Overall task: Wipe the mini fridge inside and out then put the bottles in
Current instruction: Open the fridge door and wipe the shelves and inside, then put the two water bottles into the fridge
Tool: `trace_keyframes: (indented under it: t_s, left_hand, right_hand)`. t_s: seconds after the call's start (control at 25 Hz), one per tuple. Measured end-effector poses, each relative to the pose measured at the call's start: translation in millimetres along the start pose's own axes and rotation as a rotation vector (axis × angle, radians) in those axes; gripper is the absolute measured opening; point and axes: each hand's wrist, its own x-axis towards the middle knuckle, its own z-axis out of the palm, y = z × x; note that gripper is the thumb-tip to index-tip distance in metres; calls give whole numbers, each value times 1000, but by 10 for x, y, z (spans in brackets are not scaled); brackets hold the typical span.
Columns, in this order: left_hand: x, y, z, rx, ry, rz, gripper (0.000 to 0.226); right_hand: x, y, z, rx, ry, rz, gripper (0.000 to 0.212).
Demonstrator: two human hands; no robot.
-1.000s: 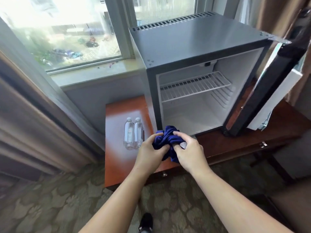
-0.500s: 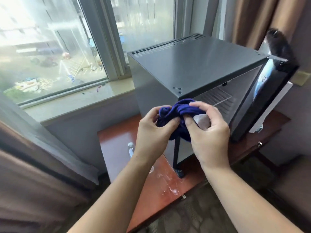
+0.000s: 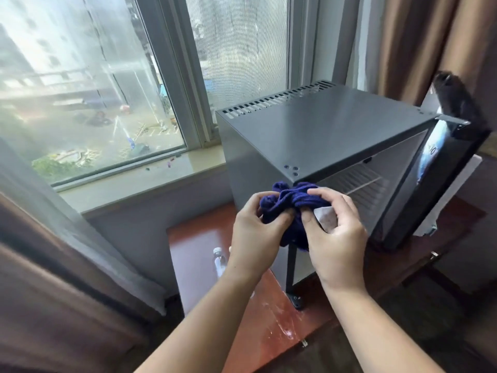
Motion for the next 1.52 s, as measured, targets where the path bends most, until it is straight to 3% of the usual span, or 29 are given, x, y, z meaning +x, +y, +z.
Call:
trace_keyframes:
  t_s: [0.2, 0.48, 0.68, 0.76, 0.88, 1.24, 1.4, 1.52]
  left_hand:
    - [-15, -421, -18, 69, -17, -181, 18]
    - [447, -735, -441, 141, -291, -109, 26]
    - [1092, -798, -769, 78, -525, -109, 25]
    - [1270, -729, -858, 41, -568, -105, 24]
    - [1602, -619, -1086, -19, -549, -88, 18]
    - [2981, -74, -1538, -200, -301, 131, 19]
    - [3263, -388, -1545, -125, -322, 127, 29]
    - [3343, -910, -1565, -79, -324, 25, 31]
  right_hand:
    - [-344, 235, 111, -96, 15, 212, 32]
    - [-695, 170, 747, -295, 294, 168, 29]
    - [-667, 20, 1483, -498, 550, 159, 21]
    - [-592, -91, 1707, -552, 578, 112, 19]
    - [-255, -248, 2021, -575, 536, 41, 22]
    - [1061, -517, 2735, -635, 157, -310, 26]
    - [703, -161, 2930, -592, 64, -84, 42]
    - [401, 182, 3135, -526, 27, 136, 48]
